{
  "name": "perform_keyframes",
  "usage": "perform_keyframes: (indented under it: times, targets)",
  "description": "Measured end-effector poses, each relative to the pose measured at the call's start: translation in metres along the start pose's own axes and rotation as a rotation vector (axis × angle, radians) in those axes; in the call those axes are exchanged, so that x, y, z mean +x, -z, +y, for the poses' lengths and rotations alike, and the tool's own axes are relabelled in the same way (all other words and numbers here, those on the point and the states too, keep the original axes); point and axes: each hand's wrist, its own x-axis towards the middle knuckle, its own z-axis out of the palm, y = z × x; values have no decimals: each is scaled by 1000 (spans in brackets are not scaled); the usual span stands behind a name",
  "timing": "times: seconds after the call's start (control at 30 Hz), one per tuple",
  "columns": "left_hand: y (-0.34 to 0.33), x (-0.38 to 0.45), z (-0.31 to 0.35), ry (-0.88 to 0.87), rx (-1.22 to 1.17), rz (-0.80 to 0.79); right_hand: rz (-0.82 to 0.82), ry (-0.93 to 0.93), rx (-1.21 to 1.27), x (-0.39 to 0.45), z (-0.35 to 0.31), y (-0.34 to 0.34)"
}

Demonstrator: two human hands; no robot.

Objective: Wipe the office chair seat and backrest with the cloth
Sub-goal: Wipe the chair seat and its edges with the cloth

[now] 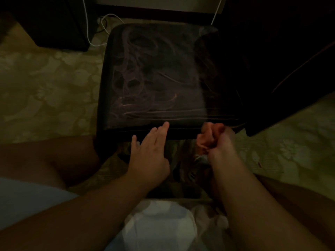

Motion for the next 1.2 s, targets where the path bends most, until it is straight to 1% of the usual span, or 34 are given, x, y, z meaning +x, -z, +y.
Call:
perform_keyframes:
  times: [0.03, 0.13, 0.17, 0.2, 0.27, 0.33, 0.37, 0.4, 0.43, 0.47, 0.53, 0.57, 0.63, 0.67, 0.7, 0.77, 0.83, 0.87, 0.93, 0.97, 1.0, 1.07, 1.2]
  targets:
    - [-2, 0, 3, -5, -2, 4, 5, -13, -27, 1, 3, 1]
    - [-8, 6, 6, -12, 48, -31, -16, -217, -307, -5, 42, -12]
    - [-10, 7, 4, -15, 53, -49, 55, -242, -354, -6, 48, -16]
    - [-11, 7, 1, -16, 44, -47, 93, -236, -374, -5, 45, -17]
    - [-9, 7, -5, -34, 34, -43, 46, -164, -326, -1, 20, -8]
    - [-7, 5, -8, -35, 16, -44, 11, -43, -198, 8, -14, 16]
    - [-8, 5, -7, -31, 5, -31, 36, 16, -166, 13, -27, 27]
    - [-8, 4, -5, -22, -6, -18, 71, 58, -187, 17, -38, 37]
    - [-9, 4, -4, -14, -11, -10, 102, 67, -225, 23, -44, 45]
    - [-10, 5, -2, -11, -11, -6, 94, 41, -250, 27, -48, 47]
    - [-13, 7, -1, -17, 4, 6, -13, -37, -295, 28, -38, 40]
    - [-15, 8, -1, -25, 16, 4, -39, -88, -322, 24, -24, 32]
    - [-15, 11, 1, -31, 47, -16, 54, -146, -395, 18, 11, 18]
    - [-14, 11, 2, -30, 54, -20, 101, -137, -398, 14, 23, 13]
    - [-14, 11, 2, -26, 49, -11, 111, -125, -392, 10, 28, 12]
    - [-11, 9, 1, -16, 27, 8, 62, -75, -387, 7, 11, 15]
    - [-11, 7, -3, -21, 12, 2, 64, -7, -319, 13, -27, 29]
    - [-12, 5, -6, -27, 11, 5, 109, 12, -281, 19, -46, 36]
    - [-16, 5, -9, -41, 21, 7, 219, 22, -295, 28, -64, 48]
    - [-19, 6, -9, -47, 24, 6, 244, 11, -351, 33, -58, 47]
    - [-20, 6, -7, -49, 24, 7, 228, -14, -425, 32, -48, 39]
    - [-23, 7, -3, -44, 17, 20, 151, -49, -526, 24, -14, 19]
    - [-24, 7, 4, -23, 47, -8, 128, 3, -466, 2, 63, -18]
